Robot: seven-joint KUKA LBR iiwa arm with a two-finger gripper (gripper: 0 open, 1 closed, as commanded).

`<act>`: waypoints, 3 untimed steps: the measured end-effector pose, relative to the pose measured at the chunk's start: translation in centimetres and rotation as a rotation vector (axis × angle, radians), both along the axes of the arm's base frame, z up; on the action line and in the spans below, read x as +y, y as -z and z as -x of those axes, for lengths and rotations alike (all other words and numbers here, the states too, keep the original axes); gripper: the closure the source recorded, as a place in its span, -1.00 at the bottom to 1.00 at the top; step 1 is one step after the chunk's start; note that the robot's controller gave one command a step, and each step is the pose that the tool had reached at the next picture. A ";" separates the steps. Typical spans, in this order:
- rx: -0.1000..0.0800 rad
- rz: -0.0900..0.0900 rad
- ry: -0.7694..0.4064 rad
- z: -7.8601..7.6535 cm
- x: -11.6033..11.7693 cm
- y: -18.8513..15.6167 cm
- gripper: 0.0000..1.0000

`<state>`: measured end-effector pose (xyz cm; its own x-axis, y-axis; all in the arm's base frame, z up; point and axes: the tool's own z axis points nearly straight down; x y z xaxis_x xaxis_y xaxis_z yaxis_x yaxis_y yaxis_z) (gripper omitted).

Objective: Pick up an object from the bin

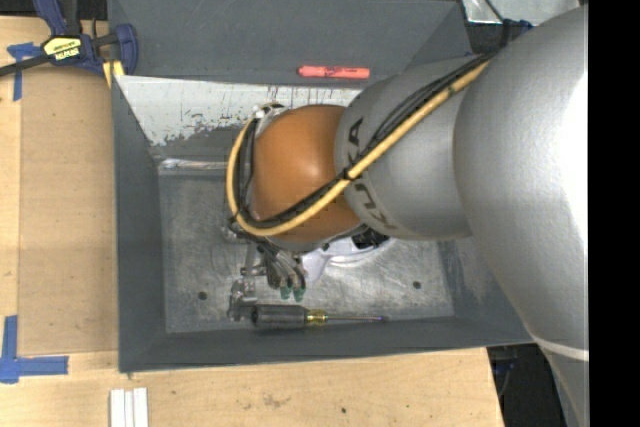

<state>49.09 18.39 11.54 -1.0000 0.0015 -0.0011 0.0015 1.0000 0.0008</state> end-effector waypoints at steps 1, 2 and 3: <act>-0.009 -0.004 -0.396 -0.1 5.6 3.7 1.00; -0.004 -0.001 -0.395 0.0 5.4 3.9 -1.00; -0.008 -0.003 -0.395 -0.1 5.5 3.6 1.00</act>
Offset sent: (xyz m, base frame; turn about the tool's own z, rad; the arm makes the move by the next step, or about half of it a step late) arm 0.0000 0.0000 0.0000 0.0000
